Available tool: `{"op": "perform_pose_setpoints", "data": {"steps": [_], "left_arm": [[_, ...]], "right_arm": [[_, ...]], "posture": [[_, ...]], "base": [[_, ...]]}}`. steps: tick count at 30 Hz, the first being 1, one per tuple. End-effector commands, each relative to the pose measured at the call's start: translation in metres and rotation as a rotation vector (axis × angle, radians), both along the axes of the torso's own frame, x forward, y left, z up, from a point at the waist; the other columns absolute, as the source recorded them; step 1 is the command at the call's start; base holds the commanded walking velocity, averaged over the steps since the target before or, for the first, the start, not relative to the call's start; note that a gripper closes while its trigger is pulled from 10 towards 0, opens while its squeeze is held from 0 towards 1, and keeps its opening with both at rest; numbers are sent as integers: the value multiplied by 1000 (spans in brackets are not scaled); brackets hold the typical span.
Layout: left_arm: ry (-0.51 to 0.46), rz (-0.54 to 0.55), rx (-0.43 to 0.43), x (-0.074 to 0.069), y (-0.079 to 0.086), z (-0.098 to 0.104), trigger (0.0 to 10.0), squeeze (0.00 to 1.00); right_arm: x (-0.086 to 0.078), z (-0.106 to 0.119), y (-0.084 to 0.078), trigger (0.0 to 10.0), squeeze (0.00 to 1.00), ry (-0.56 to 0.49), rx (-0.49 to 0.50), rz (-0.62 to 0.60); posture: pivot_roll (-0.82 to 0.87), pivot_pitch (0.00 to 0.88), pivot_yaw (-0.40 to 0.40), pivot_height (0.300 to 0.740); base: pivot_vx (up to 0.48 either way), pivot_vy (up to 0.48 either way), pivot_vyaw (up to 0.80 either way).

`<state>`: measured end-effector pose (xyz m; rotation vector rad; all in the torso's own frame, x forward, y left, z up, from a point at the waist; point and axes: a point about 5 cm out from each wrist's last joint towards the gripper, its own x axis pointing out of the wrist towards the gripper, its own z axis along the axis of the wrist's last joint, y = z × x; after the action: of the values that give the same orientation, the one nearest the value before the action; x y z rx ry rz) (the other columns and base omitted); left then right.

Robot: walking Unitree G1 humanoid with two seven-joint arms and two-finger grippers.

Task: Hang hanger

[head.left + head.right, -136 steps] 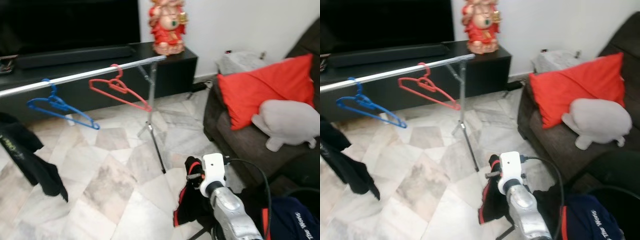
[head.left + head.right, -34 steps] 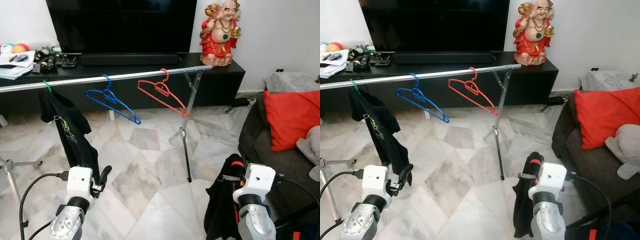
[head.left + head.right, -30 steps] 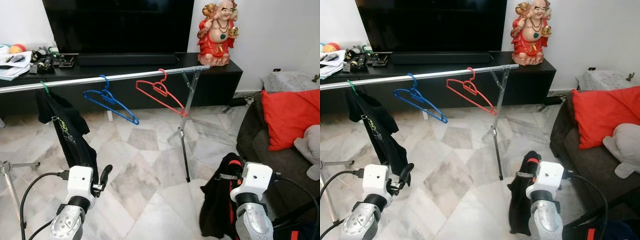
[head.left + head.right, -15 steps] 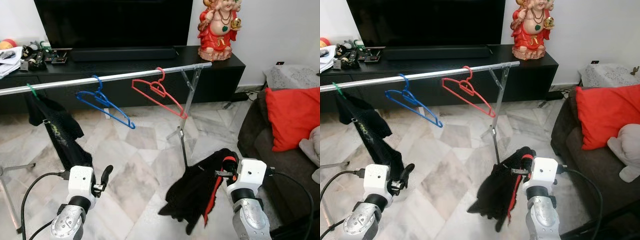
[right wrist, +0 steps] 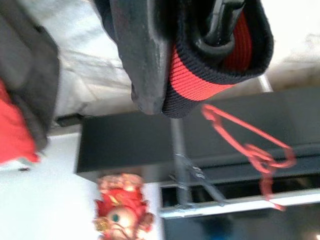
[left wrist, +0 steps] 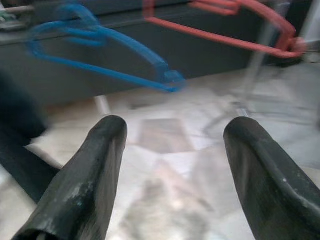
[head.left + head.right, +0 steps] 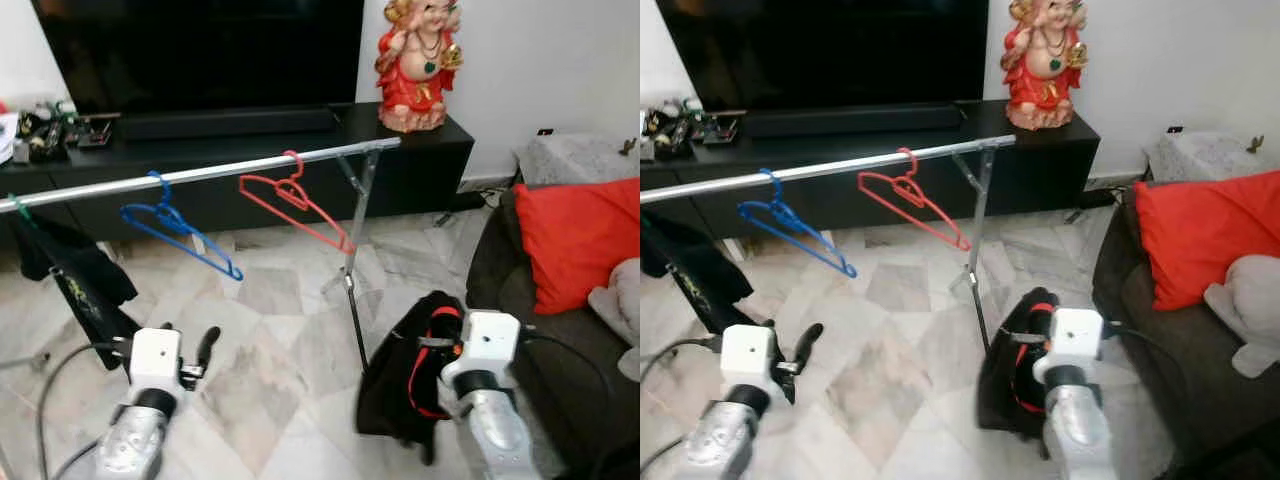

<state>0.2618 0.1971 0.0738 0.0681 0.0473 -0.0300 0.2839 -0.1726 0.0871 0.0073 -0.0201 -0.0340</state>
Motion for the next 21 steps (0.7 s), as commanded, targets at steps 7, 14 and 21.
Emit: {"op": "perform_pose_setpoints", "data": {"steps": [7,14,21], "left_arm": [[-11,2,18,1,4,4,10000,0],[-13,2,15,2,2,5,10000,0],[-14,3,14,1,2,5,10000,0]], "right_arm": [[3,5,2,10000,0,-27,-1,5],[5,5,3,10000,0,-26,-9,23],[6,6,6,10000,0,-27,-7,36]], "posture": [[11,65,4,740],[11,56,0,740],[14,53,-2,740]], "base": [[312,0,0],[313,0,0],[313,0,0]]}}
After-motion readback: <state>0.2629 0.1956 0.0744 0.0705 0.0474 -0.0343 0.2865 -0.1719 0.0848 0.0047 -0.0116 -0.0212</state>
